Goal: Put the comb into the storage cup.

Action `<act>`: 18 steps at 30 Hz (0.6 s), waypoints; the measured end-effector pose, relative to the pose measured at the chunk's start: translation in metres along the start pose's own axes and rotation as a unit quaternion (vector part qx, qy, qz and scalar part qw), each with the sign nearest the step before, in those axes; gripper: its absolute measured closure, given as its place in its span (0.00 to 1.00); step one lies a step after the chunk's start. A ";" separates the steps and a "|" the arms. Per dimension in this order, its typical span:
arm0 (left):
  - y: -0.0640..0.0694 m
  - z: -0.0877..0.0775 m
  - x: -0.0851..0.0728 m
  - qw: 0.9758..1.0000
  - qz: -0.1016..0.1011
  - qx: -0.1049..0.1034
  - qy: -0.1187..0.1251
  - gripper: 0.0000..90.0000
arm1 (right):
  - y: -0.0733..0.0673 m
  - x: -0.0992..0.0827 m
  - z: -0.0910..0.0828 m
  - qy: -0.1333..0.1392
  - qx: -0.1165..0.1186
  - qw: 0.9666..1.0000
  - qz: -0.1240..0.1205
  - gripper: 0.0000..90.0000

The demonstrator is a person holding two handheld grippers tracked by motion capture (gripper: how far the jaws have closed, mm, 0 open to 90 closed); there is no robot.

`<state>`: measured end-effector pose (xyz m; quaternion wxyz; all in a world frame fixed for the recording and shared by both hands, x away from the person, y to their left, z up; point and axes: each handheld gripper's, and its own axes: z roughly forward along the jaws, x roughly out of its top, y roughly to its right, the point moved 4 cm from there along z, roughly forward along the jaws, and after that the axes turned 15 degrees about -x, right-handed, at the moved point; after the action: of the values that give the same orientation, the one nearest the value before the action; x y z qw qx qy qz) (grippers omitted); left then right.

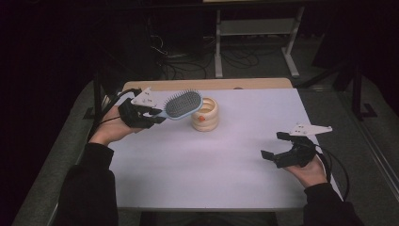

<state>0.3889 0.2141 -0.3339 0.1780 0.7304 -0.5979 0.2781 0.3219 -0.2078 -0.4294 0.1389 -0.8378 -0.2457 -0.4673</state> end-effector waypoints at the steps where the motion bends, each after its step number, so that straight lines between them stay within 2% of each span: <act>1: 0.001 0.000 0.002 1.000 0.001 -0.001 0.001 0.78 | -0.002 0.002 0.000 -0.002 0.001 1.000 -0.007 0.00; 7: 0.003 0.004 0.010 1.000 0.003 -0.013 0.011 0.78 | -0.007 0.016 0.003 -0.005 0.003 0.999 -0.032 0.00; 12: 0.004 0.009 0.015 1.000 0.006 -0.012 0.012 0.78 | -0.010 0.036 0.004 -0.002 0.005 0.999 -0.050 0.00; 18: 0.005 0.012 0.022 1.000 0.006 -0.012 0.019 0.78 | -0.012 0.060 0.007 0.007 0.015 0.998 -0.053 0.00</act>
<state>0.3894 0.1882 -0.3301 0.1966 0.7195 -0.6017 0.2857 0.3469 -0.1780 -0.3822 0.1280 -0.8184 -0.2953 -0.4761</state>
